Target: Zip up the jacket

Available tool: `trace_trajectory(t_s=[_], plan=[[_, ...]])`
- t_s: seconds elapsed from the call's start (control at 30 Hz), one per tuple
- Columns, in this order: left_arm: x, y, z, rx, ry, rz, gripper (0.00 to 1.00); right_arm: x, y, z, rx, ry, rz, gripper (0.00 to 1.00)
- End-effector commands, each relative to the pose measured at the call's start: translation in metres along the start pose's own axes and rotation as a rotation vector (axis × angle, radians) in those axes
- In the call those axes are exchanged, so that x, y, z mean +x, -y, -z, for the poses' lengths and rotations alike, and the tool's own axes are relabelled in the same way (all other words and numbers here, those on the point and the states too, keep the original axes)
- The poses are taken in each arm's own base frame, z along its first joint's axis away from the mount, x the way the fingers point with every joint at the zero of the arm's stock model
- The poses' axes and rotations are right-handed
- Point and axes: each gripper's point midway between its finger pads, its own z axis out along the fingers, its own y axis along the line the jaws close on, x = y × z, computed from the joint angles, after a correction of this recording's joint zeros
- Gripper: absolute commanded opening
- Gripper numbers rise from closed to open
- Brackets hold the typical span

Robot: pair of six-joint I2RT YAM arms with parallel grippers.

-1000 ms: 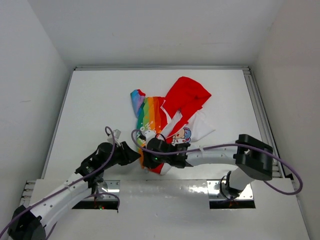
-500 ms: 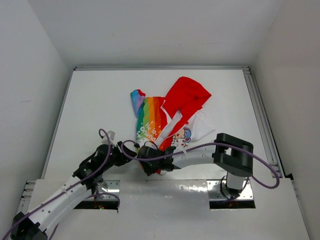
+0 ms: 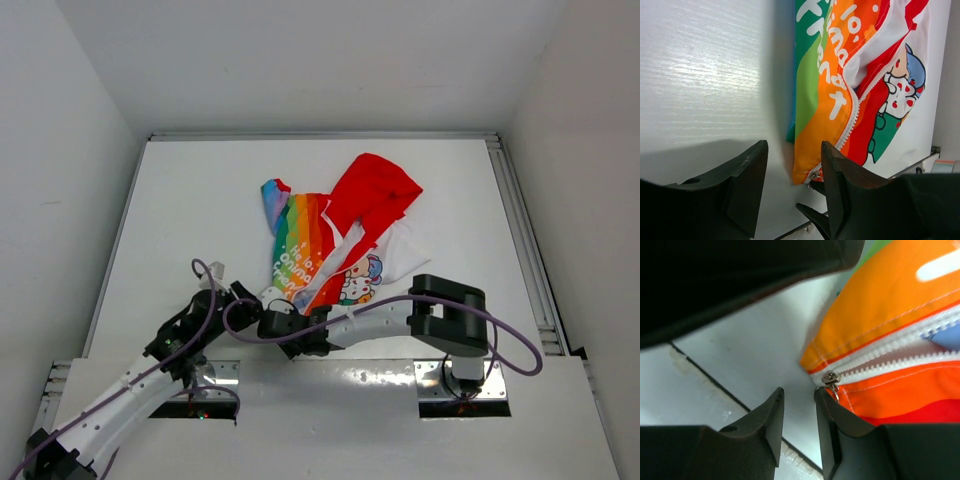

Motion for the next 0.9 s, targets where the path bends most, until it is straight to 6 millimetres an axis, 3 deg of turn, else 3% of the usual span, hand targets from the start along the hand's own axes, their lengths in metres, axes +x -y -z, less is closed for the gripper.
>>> trace_trajectory(t_s=[0.0,0.13,0.4,0.87], plan=[[-0.004,0.007,0.000,0.026,0.020,0.015,0.44,-0.005,0.008,0.000,0.071,0.021,0.021,0.31],[-0.002,0.009,-0.001,0.042,0.010,0.010,0.44,-0.013,0.011,0.006,0.111,0.059,0.036,0.32],[-0.004,0.014,0.000,0.057,0.011,-0.009,0.44,-0.042,0.003,0.043,0.042,0.182,0.009,0.32],[0.002,0.013,-0.003,0.064,-0.012,-0.014,0.44,-0.016,0.008,0.012,0.092,0.096,0.034,0.32]])
